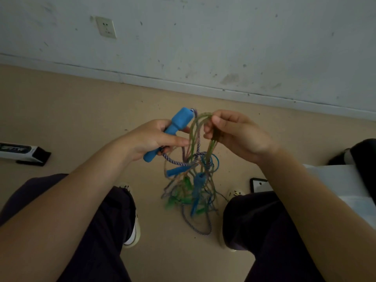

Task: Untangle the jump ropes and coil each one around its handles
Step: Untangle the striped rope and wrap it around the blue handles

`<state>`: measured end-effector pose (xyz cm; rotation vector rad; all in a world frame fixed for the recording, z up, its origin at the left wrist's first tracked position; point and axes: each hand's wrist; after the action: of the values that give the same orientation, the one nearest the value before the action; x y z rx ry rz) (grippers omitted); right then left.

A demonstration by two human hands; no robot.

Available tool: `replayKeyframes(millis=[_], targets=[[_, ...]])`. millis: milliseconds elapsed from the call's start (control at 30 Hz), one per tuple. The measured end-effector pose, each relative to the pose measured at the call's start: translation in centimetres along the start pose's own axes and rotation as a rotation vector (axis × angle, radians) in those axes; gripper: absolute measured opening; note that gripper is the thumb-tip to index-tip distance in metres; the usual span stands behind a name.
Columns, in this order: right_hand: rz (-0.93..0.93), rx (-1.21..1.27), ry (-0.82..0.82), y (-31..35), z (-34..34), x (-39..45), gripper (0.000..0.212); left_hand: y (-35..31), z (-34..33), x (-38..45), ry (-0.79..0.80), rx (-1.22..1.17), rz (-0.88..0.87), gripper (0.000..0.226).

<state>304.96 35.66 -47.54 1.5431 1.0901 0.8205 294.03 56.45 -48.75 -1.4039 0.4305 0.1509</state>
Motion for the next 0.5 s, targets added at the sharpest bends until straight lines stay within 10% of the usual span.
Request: replayKeyframes(millis=[300,500], targets=[[-0.040,-0.001,-0.009,0.11,-0.01,0.03,0.016,-0.14,-0.40,0.04,0.044,-0.053,-0.043,0.050],[0.032,0.067,0.072,-0.52,-0.65,0.18,0.019,0.10,-1.17,0.08,0.067,-0.007,-0.031,0.021]])
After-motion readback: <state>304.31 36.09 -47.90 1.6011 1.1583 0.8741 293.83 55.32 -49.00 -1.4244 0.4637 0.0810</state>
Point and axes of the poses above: each hand's wrist, its own x-axis towards the middle knuckle, its own z-axis out of the back of the hand, y = z × x, and after that the axes turned 10 degrees about y, right-handed
